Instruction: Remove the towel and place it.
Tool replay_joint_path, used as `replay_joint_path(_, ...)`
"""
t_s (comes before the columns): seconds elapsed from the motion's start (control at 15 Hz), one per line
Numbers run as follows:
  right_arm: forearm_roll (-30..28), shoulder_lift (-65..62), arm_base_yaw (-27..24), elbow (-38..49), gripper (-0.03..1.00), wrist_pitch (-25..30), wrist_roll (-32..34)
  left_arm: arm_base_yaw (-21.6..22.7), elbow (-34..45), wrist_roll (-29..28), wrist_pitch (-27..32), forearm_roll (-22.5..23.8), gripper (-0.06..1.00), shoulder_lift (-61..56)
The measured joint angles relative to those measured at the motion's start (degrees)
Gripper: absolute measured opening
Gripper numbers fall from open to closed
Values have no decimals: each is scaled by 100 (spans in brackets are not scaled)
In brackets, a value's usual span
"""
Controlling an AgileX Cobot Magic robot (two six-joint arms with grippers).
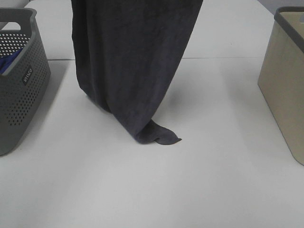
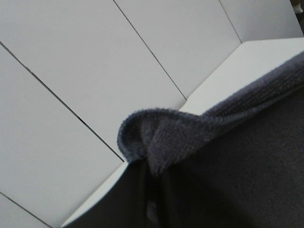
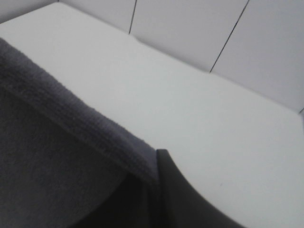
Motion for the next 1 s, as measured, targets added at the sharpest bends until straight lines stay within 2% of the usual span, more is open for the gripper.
replay_joint_path(0.07, -355, 195, 0, -390, 0, -97, 0, 132, 0, 0, -487, 0, 2, 138)
replay_joint_path(0.33, -716, 997, 0, -1409, 0, -223, 6, 453, -40, 0, -1799, -172, 2, 539)
replay_joint_path(0.53, -1192, 1587, -6, -2252, 0, -464, 57, 516, -561, 52, -2183, -361, 2, 1014)
replay_joint_path(0.67, -1484, 2045, -155, -2807, 0, -808, 109, 539, -1329, 109, -2229, -401, 2, 1633)
replay_joint_path(0.73, -1478, 2441, -372, -3312, 0, -1134, 115, 561, -2481, 178, -2200, -401, 2, 2378)
replay_joint_path(0.8, -1352, 2590, -464, -3558, 0, -1346, 115, 573, -2807, 189, -2172, -401, 2, 2573)
replay_joint_path(1.0, -980, 2785, -584, -3959, 0, -1862, 115, 579, -4664, 189, -1656, -395, 2, 3501)
